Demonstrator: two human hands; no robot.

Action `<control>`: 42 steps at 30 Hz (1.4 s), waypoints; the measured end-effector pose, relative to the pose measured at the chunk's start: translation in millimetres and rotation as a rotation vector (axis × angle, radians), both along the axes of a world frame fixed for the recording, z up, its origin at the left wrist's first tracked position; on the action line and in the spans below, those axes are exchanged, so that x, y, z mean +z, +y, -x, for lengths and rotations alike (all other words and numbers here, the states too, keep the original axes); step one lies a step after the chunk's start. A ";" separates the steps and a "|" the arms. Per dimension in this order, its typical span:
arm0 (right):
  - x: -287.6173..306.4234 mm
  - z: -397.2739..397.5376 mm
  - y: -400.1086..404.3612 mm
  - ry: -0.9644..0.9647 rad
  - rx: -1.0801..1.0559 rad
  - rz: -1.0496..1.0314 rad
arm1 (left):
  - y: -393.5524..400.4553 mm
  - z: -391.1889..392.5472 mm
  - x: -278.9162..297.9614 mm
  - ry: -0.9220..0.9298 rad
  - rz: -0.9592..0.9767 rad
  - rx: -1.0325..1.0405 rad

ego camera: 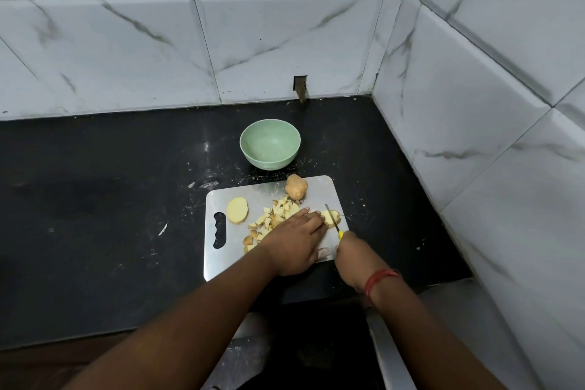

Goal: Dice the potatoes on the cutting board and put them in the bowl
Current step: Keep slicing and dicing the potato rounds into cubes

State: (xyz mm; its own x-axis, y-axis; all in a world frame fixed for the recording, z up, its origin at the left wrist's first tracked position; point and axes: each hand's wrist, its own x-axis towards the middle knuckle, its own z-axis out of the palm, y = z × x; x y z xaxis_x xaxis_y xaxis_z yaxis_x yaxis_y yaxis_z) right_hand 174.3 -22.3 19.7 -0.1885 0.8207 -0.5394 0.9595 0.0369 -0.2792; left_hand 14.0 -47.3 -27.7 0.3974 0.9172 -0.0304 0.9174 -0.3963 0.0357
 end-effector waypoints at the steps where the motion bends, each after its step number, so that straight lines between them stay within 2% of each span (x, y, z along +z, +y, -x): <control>1: -0.9 2.8 1.2 -0.022 0.000 0.002 | 0.8 0.6 -0.4 0.001 0.000 -0.007; 7: -9.4 7.9 1.7 -0.068 0.020 0.042 | 3.5 3.3 -6.0 -0.002 -0.010 -0.037; 14: -10.6 -9.9 -8.5 0.048 0.053 0.053 | 3.6 -0.6 -5.5 0.015 -0.019 -0.026; 21: -8.8 -35.3 -32.6 0.051 0.061 0.082 | -0.5 -0.9 -6.1 0.011 0.005 0.001; 27: 1.4 -30.1 -38.8 0.131 -0.032 0.013 | -9.5 2.7 -3.7 -0.044 0.047 0.049; 42: 5.6 9.2 -10.4 0.030 0.099 0.032 | -9.4 0.7 0.8 0.090 0.060 0.074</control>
State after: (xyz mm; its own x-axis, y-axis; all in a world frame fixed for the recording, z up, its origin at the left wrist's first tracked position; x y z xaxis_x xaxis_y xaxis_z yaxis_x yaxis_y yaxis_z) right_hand 165.1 -32.7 25.3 -0.2844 0.7795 -0.5581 0.9429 0.1221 -0.3100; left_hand 13.2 -56.7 -26.9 0.3215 0.9395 -0.1187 0.9448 -0.3266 -0.0262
